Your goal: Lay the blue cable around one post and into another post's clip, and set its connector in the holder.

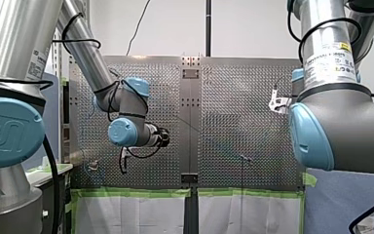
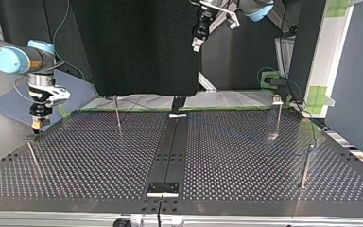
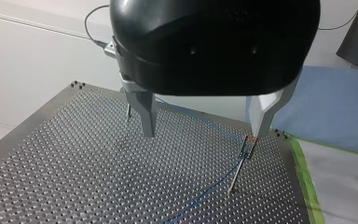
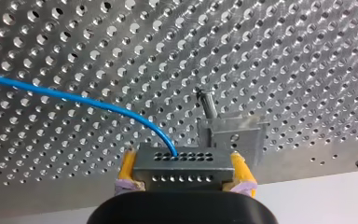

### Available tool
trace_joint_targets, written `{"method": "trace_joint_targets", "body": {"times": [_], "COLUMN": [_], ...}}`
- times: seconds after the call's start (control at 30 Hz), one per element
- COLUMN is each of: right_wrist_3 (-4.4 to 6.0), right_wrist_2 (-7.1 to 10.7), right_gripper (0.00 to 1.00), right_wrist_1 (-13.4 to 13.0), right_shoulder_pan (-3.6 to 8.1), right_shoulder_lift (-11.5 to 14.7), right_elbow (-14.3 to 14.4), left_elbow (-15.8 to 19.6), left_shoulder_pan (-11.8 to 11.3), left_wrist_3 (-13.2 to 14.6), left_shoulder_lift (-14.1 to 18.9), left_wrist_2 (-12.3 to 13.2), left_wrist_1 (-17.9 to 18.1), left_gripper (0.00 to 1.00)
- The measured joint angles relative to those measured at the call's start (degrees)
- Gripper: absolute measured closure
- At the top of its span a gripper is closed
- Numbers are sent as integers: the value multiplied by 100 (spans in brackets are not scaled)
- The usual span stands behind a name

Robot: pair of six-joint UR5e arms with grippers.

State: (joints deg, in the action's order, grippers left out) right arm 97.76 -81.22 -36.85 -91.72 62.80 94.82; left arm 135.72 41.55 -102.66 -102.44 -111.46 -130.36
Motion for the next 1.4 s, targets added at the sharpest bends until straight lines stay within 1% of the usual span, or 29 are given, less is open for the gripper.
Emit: {"method": "trace_joint_targets", "body": {"times": [0.1,0.2,0.47,0.73,0.87,1.17,1.4], "right_wrist_3": [-39,-56,-76,-75,-99,-113,-83], "right_wrist_2": [11,28,69,79,78,79,116], "right_gripper": [100,100,100,100,100,100,100], "right_wrist_1": [133,229,344,448,485,493,498], "right_shoulder_pan": [11,25,64,158,196,218,234], "right_shoulder_lift": [70,161,332,360,361,363,369], "right_elbow": [-37,-56,-70,-71,-68,-81,-123], "left_elbow": [-1,-2,-2,-2,-3,-3,-3], "left_shoulder_pan": [0,1,-2,-14,-14,-13,-13], "left_wrist_3": [-8,-28,-43,-41,-36,-35,-42], "left_shoulder_lift": [0,1,-2,-4,-2,-1,-3], "left_wrist_2": [-3,-25,-136,-154,-198,-214,-213], "left_wrist_1": [-6,-8,-65,-117,-150,-163,-181], "left_gripper": [0,0,0,0,0,0,0]}}
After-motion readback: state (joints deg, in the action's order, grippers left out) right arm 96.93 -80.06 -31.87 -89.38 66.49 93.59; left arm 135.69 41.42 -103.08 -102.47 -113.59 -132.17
